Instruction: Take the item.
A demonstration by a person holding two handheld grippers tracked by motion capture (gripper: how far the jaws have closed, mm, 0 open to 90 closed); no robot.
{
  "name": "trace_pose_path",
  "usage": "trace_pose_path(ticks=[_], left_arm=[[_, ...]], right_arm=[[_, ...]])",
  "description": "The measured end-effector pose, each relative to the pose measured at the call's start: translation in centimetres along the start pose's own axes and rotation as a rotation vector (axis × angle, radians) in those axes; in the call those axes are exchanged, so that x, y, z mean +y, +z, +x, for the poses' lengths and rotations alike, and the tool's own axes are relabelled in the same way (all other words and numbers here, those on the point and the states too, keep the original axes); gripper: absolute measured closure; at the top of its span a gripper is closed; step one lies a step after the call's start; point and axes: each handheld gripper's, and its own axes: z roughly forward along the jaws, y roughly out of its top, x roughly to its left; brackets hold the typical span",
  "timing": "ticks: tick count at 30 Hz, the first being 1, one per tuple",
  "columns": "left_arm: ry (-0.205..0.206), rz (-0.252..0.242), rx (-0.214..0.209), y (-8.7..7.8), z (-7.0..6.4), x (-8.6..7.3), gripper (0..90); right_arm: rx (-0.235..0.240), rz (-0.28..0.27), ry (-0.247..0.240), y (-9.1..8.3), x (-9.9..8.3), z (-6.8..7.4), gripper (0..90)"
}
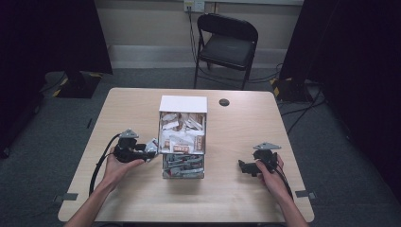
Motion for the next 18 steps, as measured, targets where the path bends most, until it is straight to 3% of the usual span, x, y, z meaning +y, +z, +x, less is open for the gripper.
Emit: trace_pose_path(ticks=[4, 16, 18], left_arm=[[-0.008, -0.013, 0.029, -0.8, 0.4, 0.1, 26.3], [0.011, -0.013, 0.071, -3.6, 0.3, 0.1, 18.6], [-0.003, -0.015, 0.082, -4.1, 0.3, 0.0, 18.2]], right_arm=[[0.000, 0.000, 0.000, 0.0, 0.0, 0.0, 0.0], [0.000, 0.000, 0.000, 0.0, 0.0, 0.0, 0.0], [0.000, 0.000, 0.000, 0.0, 0.0, 0.0, 0.0]])
